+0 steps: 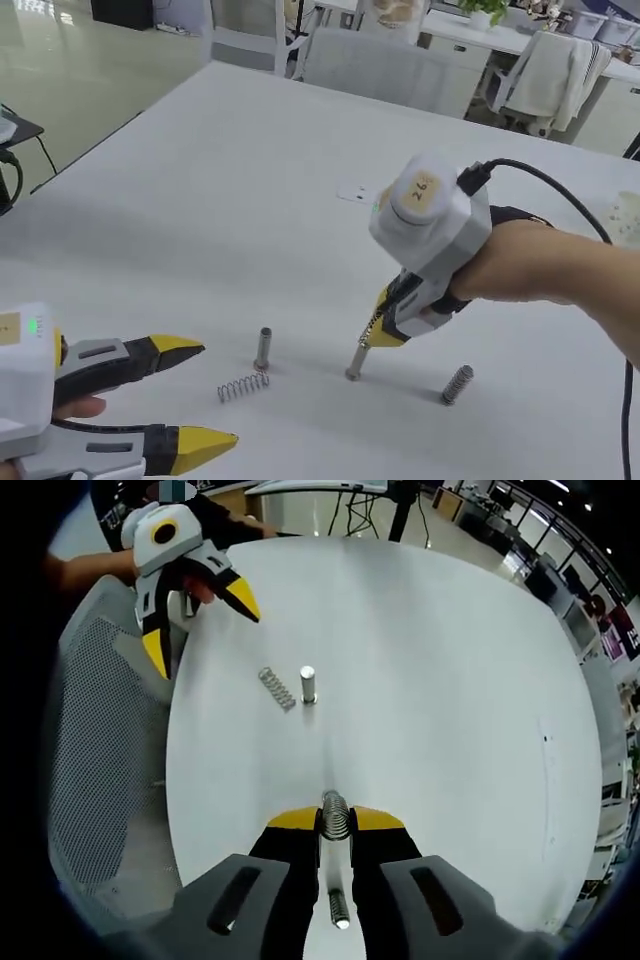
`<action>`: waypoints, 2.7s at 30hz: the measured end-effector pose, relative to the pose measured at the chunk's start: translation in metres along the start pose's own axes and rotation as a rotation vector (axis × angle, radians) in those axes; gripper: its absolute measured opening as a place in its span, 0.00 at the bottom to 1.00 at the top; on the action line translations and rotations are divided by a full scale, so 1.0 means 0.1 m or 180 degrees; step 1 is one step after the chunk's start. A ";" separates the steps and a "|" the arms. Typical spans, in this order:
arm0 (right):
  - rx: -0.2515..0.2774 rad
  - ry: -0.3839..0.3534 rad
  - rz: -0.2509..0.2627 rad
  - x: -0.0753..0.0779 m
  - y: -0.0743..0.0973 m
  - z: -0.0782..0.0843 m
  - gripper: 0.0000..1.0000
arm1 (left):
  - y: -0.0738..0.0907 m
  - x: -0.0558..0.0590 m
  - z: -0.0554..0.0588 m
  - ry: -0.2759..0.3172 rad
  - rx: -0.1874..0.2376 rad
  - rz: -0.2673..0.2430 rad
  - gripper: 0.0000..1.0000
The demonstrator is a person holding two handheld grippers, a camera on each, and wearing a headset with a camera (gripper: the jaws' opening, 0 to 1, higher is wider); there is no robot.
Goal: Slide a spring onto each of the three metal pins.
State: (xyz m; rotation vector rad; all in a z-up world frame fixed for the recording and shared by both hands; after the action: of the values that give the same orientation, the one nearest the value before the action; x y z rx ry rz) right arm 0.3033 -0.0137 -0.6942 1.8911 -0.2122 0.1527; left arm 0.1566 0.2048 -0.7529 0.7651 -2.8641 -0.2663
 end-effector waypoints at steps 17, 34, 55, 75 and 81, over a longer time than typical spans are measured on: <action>-0.0087 -0.0027 -0.0039 -0.03 -0.20 0.04 0.09 | -0.01 0.00 -0.03 -0.0007 -0.0004 0.0010 0.51; -0.0121 -0.0095 -0.0115 -0.10 -0.40 0.07 0.09 | 0.02 -0.01 -0.05 -0.0020 -0.0021 -0.0008 0.51; -0.0174 -0.0150 -0.0183 -0.14 -0.55 0.10 0.09 | 0.04 -0.04 -0.05 -0.0020 -0.0021 -0.0038 0.50; 0.0043 -0.0128 -0.0037 -0.15 -0.34 0.06 0.30 | 0.01 -0.05 -0.02 -0.0021 -0.0057 -0.0024 0.50; 0.0161 -0.0099 0.0060 -0.17 -0.18 0.02 0.31 | -0.03 -0.09 0.02 -0.0014 -0.0114 0.0010 0.49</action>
State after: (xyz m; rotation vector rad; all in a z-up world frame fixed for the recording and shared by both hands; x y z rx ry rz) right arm 0.2908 -0.0082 -0.7148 1.9431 -0.2493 0.1426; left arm 0.1651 0.2065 -0.7566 0.7544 -2.8561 -0.3184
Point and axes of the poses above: the centre of the closed fingertips' face, and the gripper's own axes: y roughly backward along the fingers, x roughly to its right, z roughly out of its underside, the point moved 10 cm from there along y, roughly backward along the fingers, and after that the axes turned 8 degrees about z, right-handed, at the moved point
